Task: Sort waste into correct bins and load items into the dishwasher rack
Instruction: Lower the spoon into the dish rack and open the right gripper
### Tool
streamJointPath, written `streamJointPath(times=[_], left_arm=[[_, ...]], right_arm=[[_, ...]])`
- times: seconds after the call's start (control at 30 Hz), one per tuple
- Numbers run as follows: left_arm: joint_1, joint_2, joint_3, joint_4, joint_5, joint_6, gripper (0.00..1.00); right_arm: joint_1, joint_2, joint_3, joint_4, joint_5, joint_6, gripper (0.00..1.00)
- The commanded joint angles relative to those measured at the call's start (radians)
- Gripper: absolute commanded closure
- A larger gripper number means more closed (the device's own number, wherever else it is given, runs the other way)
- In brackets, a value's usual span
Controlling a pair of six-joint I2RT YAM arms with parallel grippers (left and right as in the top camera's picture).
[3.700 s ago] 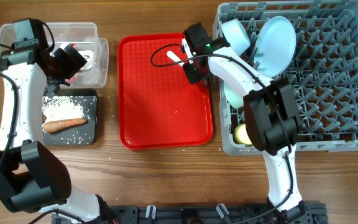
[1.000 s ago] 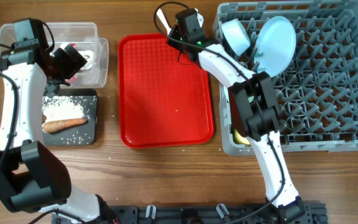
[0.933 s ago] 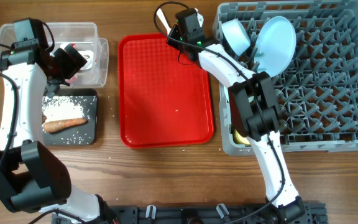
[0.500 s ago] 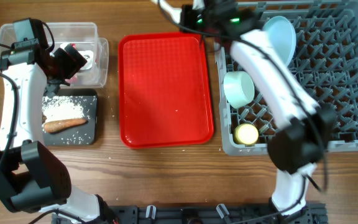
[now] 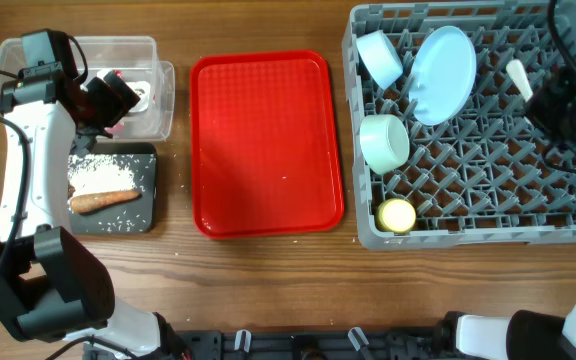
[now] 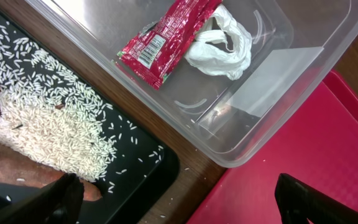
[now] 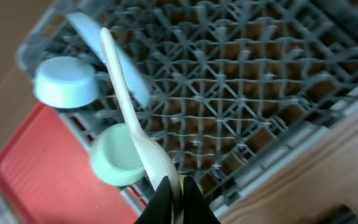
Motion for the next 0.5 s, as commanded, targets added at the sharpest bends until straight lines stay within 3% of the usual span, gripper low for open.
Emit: streamJointPath(times=[0.0,0.27,0.47], left_arm=[[-0.002,-0.007,-0.003,0.002,0.001,0.001,0.00],[-0.002,-0.007,-0.003,0.002,0.001,0.002,0.00],[-0.002,-0.007,-0.003,0.002,0.001,0.001,0.00]], right_arm=[[0.000,-0.009,-0.068,-0.001,-0.035,-0.191,0.96],[0.000,-0.009,-0.451,0.032,-0.106,-0.344,0.96],[0.002,0.005,-0.465,0.084,-0.121,-0.330,0.96]])
